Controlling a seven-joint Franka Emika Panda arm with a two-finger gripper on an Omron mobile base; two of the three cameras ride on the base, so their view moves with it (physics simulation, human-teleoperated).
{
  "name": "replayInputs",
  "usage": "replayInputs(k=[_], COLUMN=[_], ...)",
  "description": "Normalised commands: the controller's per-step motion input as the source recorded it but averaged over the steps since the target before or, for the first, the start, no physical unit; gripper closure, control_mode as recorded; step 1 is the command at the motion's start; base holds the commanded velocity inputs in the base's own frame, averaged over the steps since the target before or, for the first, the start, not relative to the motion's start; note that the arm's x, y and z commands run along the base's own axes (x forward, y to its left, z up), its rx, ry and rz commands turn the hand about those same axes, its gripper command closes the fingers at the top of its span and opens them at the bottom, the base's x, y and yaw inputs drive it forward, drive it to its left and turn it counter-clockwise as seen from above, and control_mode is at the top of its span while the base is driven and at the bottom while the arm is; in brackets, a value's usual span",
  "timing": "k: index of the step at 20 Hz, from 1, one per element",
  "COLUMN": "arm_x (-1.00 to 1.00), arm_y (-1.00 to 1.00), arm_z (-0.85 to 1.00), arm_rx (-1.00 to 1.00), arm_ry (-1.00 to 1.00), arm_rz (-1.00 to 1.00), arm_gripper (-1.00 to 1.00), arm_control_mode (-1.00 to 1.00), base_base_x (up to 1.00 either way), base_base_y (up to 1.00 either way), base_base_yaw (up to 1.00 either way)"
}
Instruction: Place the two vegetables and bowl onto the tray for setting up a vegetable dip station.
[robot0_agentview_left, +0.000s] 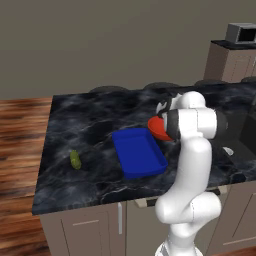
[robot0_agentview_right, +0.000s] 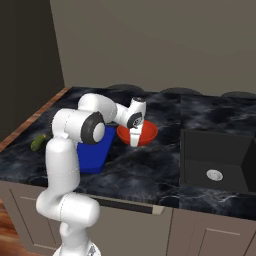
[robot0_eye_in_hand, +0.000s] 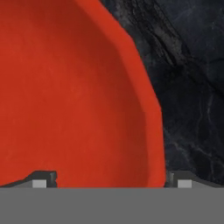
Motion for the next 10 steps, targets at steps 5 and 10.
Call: replayInputs(k=[5,10], arm_x=[0.15,0.03], arm_y=[-0.03,-0.02], arm_z=[-0.05,-0.11], arm_rx=[0.00,0.00], arm_ry=[0.00,0.00], arm_rz=[-0.03,-0.03], arm_gripper=[-1.00,-1.00], arm_control_mode=[-1.00,-1.00], base_base_x=[0.00,0.00], base_base_y=[0.00,0.00], base_base_yaw=[0.00,0.00])
